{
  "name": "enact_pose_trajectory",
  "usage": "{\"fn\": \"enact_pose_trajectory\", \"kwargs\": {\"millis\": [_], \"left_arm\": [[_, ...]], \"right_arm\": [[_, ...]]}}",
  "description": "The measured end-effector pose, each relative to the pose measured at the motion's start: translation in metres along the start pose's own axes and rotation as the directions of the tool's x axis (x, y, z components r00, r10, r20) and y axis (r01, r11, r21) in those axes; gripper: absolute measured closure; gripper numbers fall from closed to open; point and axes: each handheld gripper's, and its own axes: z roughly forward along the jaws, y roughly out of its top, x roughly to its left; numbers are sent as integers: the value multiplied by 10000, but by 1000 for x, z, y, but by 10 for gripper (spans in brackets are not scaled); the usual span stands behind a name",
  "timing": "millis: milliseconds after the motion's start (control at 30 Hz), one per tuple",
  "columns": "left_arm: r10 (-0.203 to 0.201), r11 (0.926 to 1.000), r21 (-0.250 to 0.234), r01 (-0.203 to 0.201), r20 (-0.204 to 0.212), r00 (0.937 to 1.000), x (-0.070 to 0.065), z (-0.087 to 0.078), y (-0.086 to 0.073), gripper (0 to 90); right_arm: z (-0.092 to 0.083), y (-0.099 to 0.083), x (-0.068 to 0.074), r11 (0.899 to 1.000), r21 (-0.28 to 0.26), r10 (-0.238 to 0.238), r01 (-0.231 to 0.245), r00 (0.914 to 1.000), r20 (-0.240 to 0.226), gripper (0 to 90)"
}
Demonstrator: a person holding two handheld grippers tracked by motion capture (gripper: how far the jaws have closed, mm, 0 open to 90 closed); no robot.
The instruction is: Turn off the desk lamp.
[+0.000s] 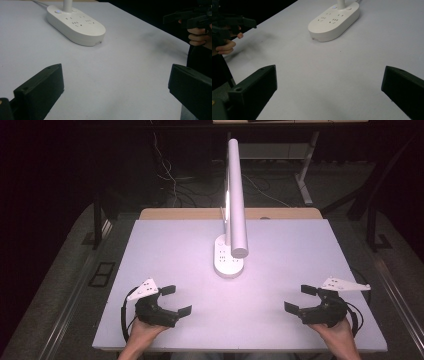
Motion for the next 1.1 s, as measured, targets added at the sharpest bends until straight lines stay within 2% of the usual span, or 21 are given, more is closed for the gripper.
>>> {"fn": "enact_pose_trajectory", "kwargs": {"millis": [667,1100], "left_arm": [[4,10000,-26,-4,-11,10000,0,0,0,0],[-52,10000,-51,51,-59,10000,0,-2,-1,0]], "right_arm": [[-4,-1,2,9999,96,109,-109,9999,54,3],[-1,1,6,9983,584,65,-64,10000,-5,3]]}}
